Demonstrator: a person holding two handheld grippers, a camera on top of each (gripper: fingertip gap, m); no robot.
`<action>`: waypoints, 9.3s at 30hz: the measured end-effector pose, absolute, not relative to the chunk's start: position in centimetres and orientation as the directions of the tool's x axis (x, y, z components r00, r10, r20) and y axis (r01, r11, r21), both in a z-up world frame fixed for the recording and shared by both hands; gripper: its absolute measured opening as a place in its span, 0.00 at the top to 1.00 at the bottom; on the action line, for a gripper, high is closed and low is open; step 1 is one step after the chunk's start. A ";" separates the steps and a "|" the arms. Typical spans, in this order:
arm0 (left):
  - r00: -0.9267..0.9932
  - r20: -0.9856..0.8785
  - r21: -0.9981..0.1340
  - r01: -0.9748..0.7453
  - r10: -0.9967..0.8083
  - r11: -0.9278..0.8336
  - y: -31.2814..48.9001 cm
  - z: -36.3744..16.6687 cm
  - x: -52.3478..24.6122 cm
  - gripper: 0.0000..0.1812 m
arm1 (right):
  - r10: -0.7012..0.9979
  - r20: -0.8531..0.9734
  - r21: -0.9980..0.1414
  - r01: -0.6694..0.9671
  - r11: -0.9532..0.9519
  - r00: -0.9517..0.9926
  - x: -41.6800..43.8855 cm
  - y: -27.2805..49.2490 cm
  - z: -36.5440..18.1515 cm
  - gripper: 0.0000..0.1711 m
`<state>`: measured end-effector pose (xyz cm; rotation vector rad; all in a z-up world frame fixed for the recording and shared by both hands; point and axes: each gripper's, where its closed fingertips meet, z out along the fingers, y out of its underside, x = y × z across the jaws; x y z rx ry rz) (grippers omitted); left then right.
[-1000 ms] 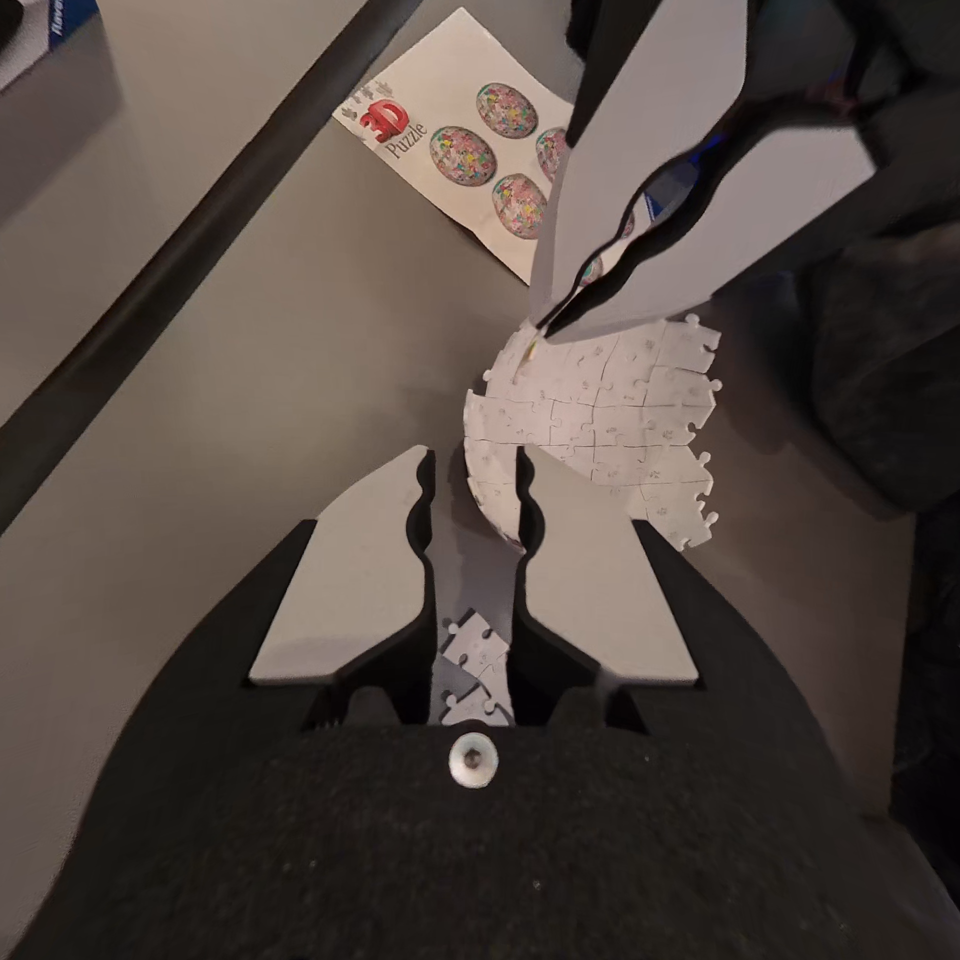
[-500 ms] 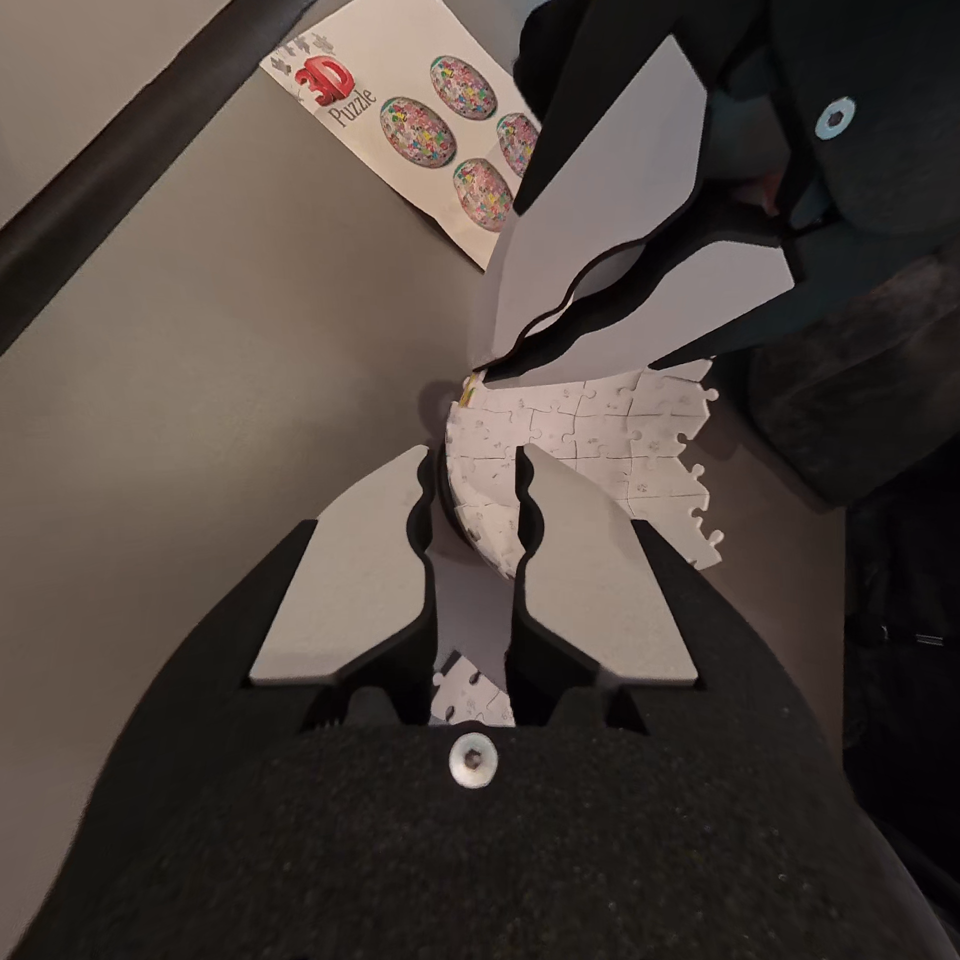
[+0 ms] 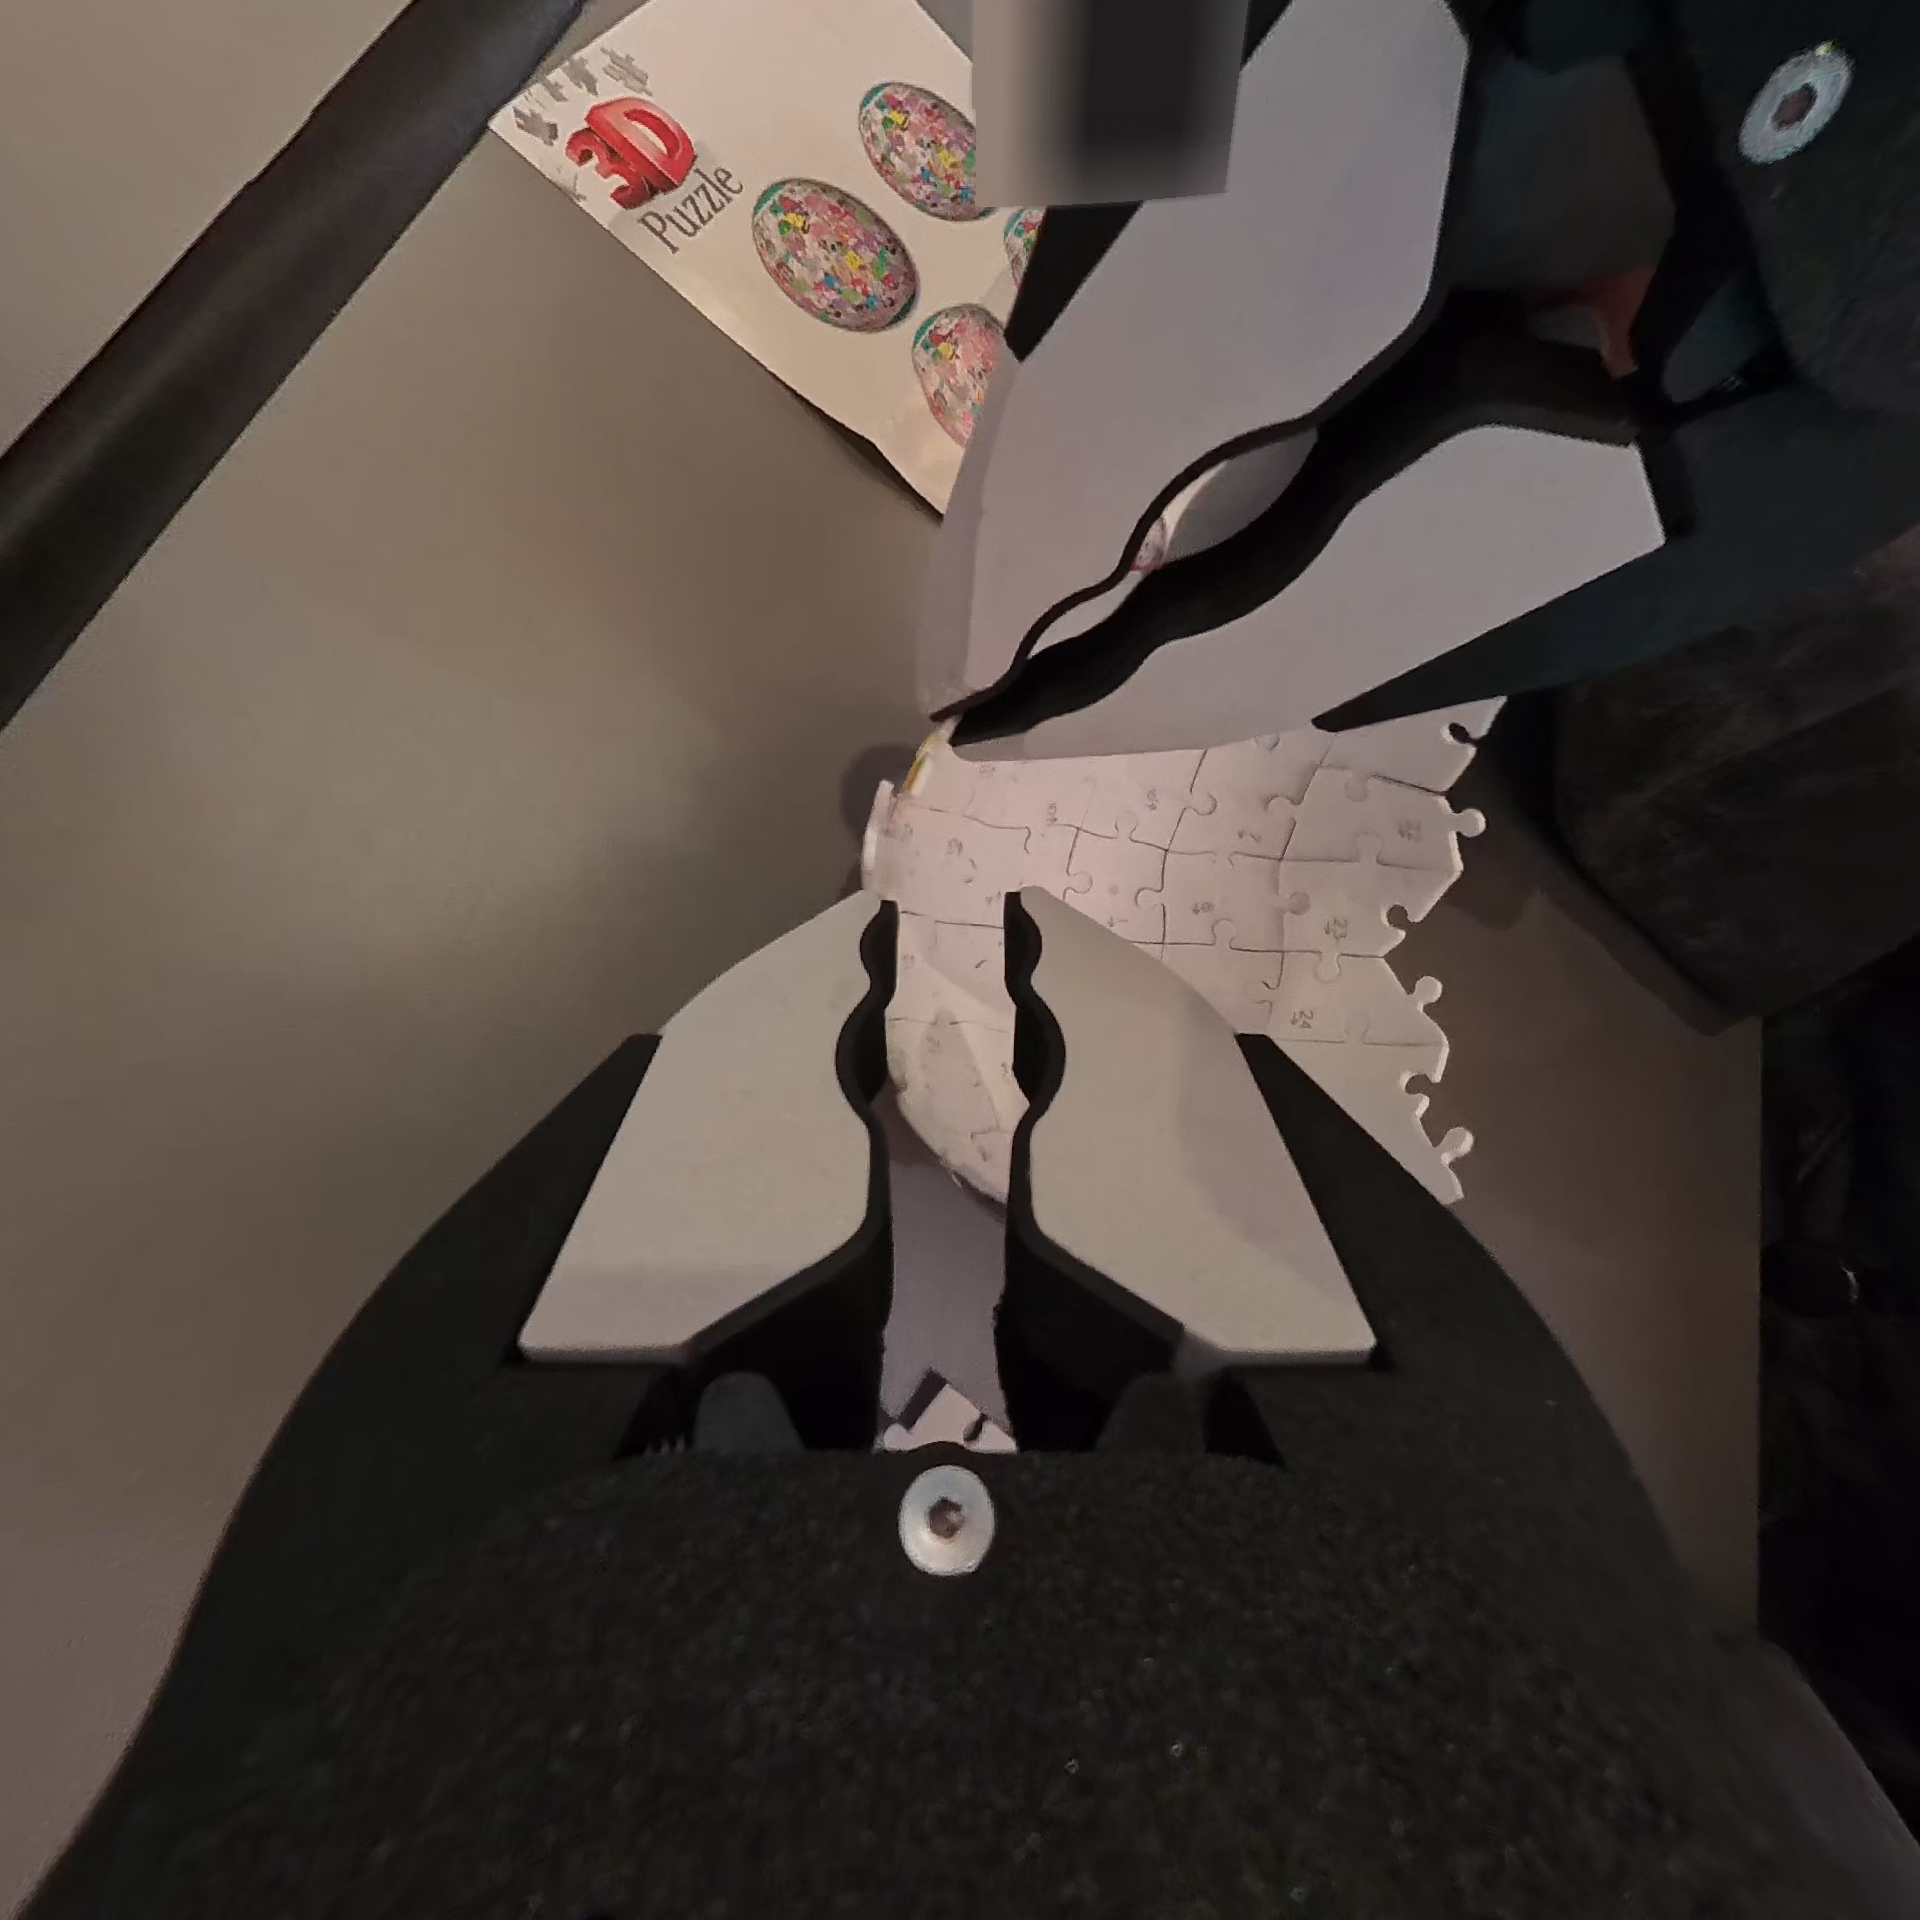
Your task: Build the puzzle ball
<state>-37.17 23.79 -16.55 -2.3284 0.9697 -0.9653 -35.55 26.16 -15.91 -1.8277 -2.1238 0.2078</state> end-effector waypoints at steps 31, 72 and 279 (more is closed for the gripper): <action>0.470 0.423 -0.619 -0.475 -0.775 -0.626 27.1 -15.5 -36.5 0.88 | 0.988 0.155 -0.334 0.940 0.068 -0.016 -34.5 27.8 -15.8 0.98; 0.455 0.387 -0.564 -0.572 -0.802 -0.596 27.6 -17.2 -35.3 0.91 | 0.991 0.090 -0.404 0.913 -0.058 0.103 -34.0 28.4 -15.8 0.99; 0.667 0.242 -0.836 -0.226 -0.705 -0.501 30.5 -6.8 -45.2 0.86 | 0.970 0.036 -0.684 0.701 0.200 -0.242 -37.5 32.2 -21.9 0.83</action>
